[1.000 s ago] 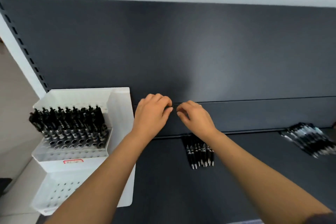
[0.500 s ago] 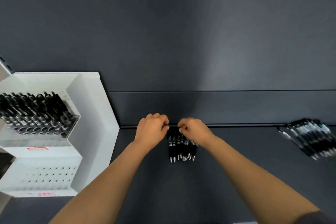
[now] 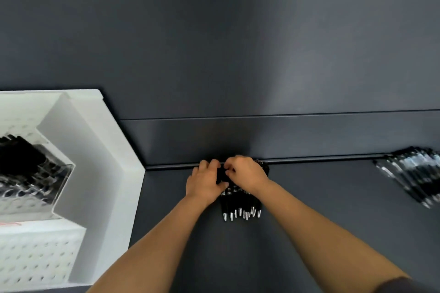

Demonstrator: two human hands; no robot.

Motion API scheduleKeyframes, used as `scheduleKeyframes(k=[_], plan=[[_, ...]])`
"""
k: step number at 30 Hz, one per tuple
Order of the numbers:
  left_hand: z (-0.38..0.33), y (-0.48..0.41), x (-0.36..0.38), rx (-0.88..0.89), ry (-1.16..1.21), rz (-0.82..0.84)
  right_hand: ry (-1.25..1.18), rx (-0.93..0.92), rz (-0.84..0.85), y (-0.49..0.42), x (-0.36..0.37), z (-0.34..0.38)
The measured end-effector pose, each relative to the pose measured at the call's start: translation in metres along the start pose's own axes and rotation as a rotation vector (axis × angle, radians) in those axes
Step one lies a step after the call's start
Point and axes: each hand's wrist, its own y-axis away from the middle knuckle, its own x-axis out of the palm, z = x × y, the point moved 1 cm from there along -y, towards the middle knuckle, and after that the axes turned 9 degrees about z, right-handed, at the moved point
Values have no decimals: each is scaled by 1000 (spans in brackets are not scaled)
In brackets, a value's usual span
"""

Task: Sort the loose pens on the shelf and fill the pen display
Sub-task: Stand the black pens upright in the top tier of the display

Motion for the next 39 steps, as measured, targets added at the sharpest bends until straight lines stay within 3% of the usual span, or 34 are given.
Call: scheduleKeyframes(k=[8,14,21,27,32,39], plan=[[27,-3,-16,-52,67,31,220,182,-28,-15,17,33],[49,1,-22,-25,97,-70,-54,197,34,-21,11,47],[38,17,-37,119,452,-162,-457,12,-38,-6,-12,41],[17,41,-58,149,614,-309,-643,-114,-155,19,-38,54],[12,75,-71,189,791,-450,-814,-257,-188,40,-53,81],[40,132,-105,225,856,-714,-882,-444,-179,58,-67,152]])
